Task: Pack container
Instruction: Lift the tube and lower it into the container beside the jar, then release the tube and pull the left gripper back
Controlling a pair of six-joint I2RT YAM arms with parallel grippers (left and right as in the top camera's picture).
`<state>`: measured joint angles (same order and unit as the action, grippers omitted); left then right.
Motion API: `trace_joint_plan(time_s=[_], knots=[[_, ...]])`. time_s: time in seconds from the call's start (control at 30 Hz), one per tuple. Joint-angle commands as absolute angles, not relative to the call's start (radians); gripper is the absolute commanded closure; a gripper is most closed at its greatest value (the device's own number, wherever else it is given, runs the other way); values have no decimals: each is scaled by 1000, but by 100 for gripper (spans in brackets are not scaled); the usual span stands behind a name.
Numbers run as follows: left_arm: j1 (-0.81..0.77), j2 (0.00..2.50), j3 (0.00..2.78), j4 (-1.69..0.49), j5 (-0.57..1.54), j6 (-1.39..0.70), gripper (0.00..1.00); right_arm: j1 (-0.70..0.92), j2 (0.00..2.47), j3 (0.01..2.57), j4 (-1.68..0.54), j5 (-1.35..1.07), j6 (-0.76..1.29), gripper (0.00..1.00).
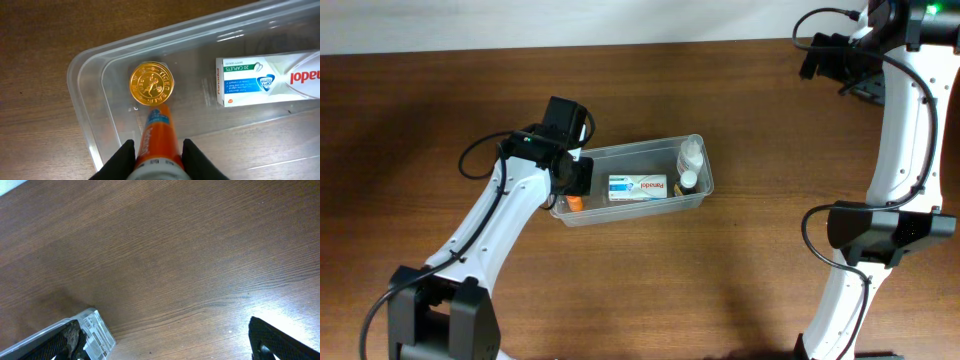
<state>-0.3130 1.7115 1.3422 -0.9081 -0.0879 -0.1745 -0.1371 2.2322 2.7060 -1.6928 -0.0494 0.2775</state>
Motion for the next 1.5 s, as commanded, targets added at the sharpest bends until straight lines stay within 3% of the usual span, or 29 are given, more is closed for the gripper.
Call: trace_joint_plan(time_s=[0.0,0.3,0.4,0.47,0.57,0.77,1.03,1.3,1.47], knots=[[-314,1722,1324,-905,-105,-163,59,-138,2233,2706,-1698,-41,279,2],[-314,1722,1324,-905,-105,-163,56,-138,2233,2706,-1698,-41,279,2],[-314,1722,1324,-904,-107,-163,39,-138,2233,2706,-1698,-41,279,2],[-313,1722,1324,-897,-129,-163,19,-138,2233,2706,-1698,-41,279,2],[-313,1722,1324,-871,-157,-163,5,-138,2233,2706,-1698,-40,279,2],[-313,1722,1354,-847,-158,-163,4,-138,2233,2706,-1698,-41,279,2],[-219,1651,1549,-978,-158,-163,1,-138,2233,2706,-1698,-41,279,1],[-30,1387,1592,-1112,-159,-182,1,-138,2233,2706,-1698,-41,279,2],[27,1181,1454,-1171,-243,-262,1,-138,2233,2706,-1698,-41,279,2]])
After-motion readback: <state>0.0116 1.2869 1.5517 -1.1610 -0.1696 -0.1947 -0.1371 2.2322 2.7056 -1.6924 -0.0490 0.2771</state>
